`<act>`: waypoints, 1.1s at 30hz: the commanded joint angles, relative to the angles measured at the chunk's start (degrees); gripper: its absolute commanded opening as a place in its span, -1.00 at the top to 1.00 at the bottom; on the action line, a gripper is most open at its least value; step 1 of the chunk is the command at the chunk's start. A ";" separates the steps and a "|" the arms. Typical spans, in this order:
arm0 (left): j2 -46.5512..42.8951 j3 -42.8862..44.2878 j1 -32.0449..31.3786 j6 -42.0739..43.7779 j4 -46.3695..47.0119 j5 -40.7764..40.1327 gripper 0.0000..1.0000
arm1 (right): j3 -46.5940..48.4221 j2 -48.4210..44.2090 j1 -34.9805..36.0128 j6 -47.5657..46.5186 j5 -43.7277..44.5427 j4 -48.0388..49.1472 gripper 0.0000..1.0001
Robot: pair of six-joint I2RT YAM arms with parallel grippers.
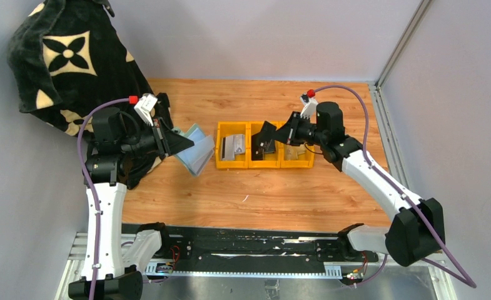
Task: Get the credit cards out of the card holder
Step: Place the credit card in the storage box.
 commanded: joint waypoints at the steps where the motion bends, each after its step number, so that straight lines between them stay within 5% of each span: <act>1: 0.27 1.01 0.31 0.54 0.29 2.72 1.00 | 6.15 7.21 -0.92 -11.93 7.48 -12.44 1.00; 15: -0.29 0.40 -0.90 -0.83 -0.37 1.26 1.00 | 21.49 28.81 0.86 -16.29 10.03 -17.68 1.00; 33: -0.01 0.16 -0.92 4.24 -3.66 2.58 1.00 | 27.68 37.07 2.51 -16.23 12.04 -19.08 1.00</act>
